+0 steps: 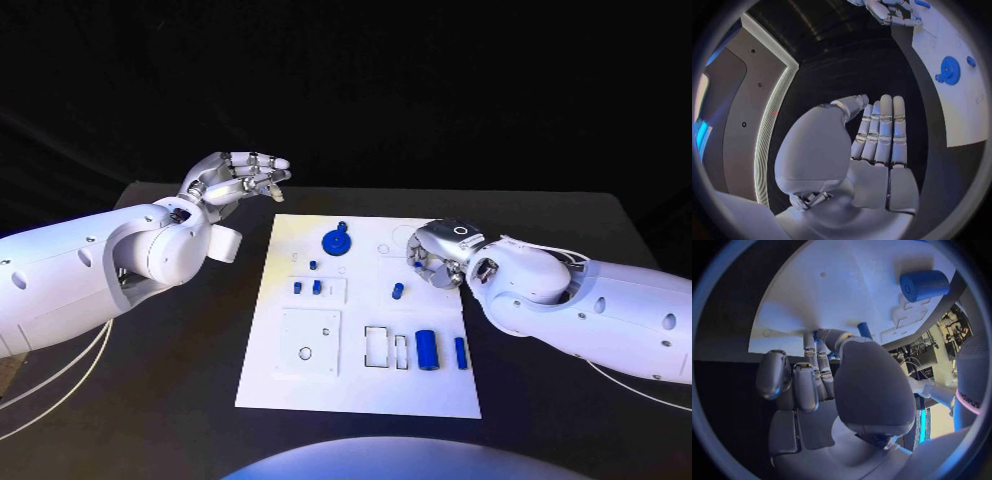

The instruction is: Assemble the parts on the task board

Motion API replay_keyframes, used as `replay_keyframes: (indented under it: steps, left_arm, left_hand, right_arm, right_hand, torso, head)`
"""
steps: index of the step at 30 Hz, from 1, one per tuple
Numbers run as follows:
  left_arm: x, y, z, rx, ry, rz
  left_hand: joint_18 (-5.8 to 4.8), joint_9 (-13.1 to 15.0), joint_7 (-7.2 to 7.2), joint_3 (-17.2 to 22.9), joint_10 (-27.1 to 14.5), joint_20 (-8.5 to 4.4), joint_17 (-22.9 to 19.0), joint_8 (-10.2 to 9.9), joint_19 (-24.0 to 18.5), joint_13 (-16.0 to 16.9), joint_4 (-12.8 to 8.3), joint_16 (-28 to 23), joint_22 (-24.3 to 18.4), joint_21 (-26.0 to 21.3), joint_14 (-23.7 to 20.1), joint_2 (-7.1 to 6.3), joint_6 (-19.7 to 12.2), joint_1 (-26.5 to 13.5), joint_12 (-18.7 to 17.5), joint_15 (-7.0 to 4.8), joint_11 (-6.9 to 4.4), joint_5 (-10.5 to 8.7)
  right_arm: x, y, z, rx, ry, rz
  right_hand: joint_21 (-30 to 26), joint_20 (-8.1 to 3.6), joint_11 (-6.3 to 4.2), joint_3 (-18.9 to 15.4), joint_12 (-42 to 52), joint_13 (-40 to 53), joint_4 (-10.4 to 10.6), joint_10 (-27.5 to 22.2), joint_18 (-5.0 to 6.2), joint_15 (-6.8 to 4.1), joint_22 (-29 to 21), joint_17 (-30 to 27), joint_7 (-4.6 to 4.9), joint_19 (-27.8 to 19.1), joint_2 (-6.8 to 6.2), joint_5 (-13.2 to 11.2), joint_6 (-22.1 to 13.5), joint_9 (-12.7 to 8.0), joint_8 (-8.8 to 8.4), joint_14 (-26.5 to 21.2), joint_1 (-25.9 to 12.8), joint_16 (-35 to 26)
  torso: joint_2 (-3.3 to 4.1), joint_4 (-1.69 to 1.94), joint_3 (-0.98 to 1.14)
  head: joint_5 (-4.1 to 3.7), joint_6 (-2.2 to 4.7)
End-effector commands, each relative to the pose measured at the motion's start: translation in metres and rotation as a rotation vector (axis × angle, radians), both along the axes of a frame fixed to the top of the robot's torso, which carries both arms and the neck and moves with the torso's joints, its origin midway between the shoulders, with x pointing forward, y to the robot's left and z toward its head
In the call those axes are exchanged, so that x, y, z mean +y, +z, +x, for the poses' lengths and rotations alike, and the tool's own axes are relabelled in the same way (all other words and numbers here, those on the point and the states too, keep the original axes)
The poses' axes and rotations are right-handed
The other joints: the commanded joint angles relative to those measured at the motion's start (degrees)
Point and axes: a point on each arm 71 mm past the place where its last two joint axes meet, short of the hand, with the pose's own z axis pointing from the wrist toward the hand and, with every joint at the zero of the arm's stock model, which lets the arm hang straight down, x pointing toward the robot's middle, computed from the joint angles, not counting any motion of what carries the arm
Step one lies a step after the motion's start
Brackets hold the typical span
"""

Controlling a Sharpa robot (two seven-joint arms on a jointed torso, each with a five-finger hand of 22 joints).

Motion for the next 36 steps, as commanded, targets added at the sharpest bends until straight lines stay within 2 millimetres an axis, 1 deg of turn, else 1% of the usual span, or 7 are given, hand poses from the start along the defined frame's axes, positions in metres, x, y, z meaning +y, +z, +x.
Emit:
replay_keyframes:
  steps: [1,12,19,28,30,33,36]
  left_arm:
    - [-0.002,0.000,-0.001,0.005,-0.021,-0.009]
    - [-0.002,-0.001,-0.001,0.013,-0.023,-0.007]
    - [-0.001,-0.001,0.000,0.016,-0.022,-0.005]
    - [0.000,-0.002,0.000,0.017,-0.021,-0.004]
    - [0.000,-0.002,0.000,0.018,-0.021,-0.004]
    - [0.000,-0.002,0.000,0.018,-0.022,-0.004]
    - [-0.001,-0.002,0.000,0.018,-0.023,-0.004]
  left_hand:
    - [0.60,-0.08,0.17,-0.28,-0.17,0.25,-0.10,-0.26,-0.22,-0.04,-0.14,-0.25,-0.10,-0.24,-0.13,-0.15,-0.21,-0.28,-0.19,0.29,0.31,0.09]
    - [0.57,-0.21,0.38,-0.47,-0.58,0.45,-0.29,-0.54,-0.39,-0.02,-0.02,-0.53,-0.39,-0.78,-0.36,-0.21,-0.61,-0.72,-0.43,0.52,0.53,0.13]
    - [0.57,-0.26,0.45,-0.52,-0.75,0.53,-0.36,-0.64,-0.44,0.00,0.01,-0.64,-0.53,-1.01,-0.46,-0.24,-0.78,-0.85,-0.51,0.59,0.60,0.15]
    - [0.57,-0.30,0.52,-0.57,-0.94,0.60,-0.43,-0.74,-0.46,0.01,0.03,-0.73,-0.66,-1.23,-0.54,-0.26,-0.96,-0.95,-0.58,0.66,0.67,0.16]
    - [0.58,-0.31,0.53,-0.57,-0.98,0.61,-0.44,-0.76,-0.46,0.01,0.02,-0.75,-0.68,-1.26,-0.56,-0.26,-1.00,-0.96,-0.59,0.67,0.69,0.16]
    - [0.58,-0.31,0.53,-0.57,-0.98,0.61,-0.44,-0.76,-0.46,0.01,0.02,-0.75,-0.68,-1.26,-0.56,-0.26,-1.00,-0.96,-0.59,0.67,0.69,0.16]
    - [0.58,-0.31,0.53,-0.57,-0.98,0.61,-0.44,-0.76,-0.46,0.01,0.02,-0.75,-0.68,-1.26,-0.56,-0.26,-1.00,-0.96,-0.59,0.67,0.69,0.16]
  right_arm:
    - [-0.001,-0.004,-0.002,0.001,-0.006,-0.024]
    - [-0.004,0.005,-0.005,-0.009,-0.008,-0.007]
    - [-0.005,0.015,-0.005,-0.034,-0.005,0.023]
    - [-0.005,0.026,-0.009,-0.060,0.001,0.075]
    - [-0.003,0.029,-0.013,-0.061,0.009,0.093]
    - [0.004,0.033,-0.018,-0.060,0.030,0.120]
    - [0.016,0.035,-0.025,-0.055,0.063,0.151]
  right_hand:
    - [0.28,-0.25,-2.63,6.60,-0.22,0.17,-6.36,3.13,-0.50,-0.47,5.85,-0.09,-0.08,0.32,-0.13,0.40,0.35,0.13,-0.01,2.19,-0.59,0.05]
    - [0.58,-0.27,-2.66,6.99,-0.35,0.21,-6.63,3.37,-0.54,-0.50,6.09,-0.14,-0.11,0.38,-0.23,0.36,0.50,0.26,-0.01,2.18,-0.91,0.04]
    - [0.84,-0.27,-2.67,7.08,-0.38,0.23,-6.68,3.46,-0.60,-0.51,6.23,-0.12,-0.12,0.49,-0.25,0.34,0.55,0.30,0.00,2.19,-1.03,0.06]
    - [1.21,-0.27,-2.67,7.17,-0.43,0.24,-6.71,3.55,-0.67,-0.51,6.42,0.14,-0.10,0.64,-0.28,0.33,0.61,0.34,0.00,2.24,-1.19,0.19]
    - [1.21,-0.27,-2.67,7.17,-0.43,0.24,-6.71,3.55,-0.67,-0.51,6.42,0.14,-0.10,0.64,-0.28,0.33,0.61,0.34,0.00,2.24,-1.19,0.19]
    - [1.32,-0.27,-2.68,7.21,-0.45,0.25,-6.73,3.59,-0.70,-0.51,6.48,0.18,-0.10,0.69,-0.29,0.32,0.63,0.36,0.01,2.25,-1.24,0.22]
    - [1.35,-0.27,-2.68,7.24,-0.46,0.26,-6.74,3.62,-0.70,-0.51,6.50,0.18,-0.09,0.70,-0.29,0.32,0.64,0.37,0.01,2.25,-1.27,0.22]
  torso:
    - [0.02,-0.01,0.01]
    - [-0.04,-0.08,-0.03]
    - [-0.02,0.01,-0.07]
    - [0.01,0.00,-0.14]
    - [0.01,-0.01,-0.16]
    - [0.03,-0.04,-0.11]
    - [0.05,-0.09,-0.07]
  head:
    - [0.03,0.00]
    - [-0.02,-0.01]
    - [-0.14,0.08]
    - [0.12,0.12]
    - [0.18,0.11]
    - [0.53,0.17]
    - [0.79,0.16]
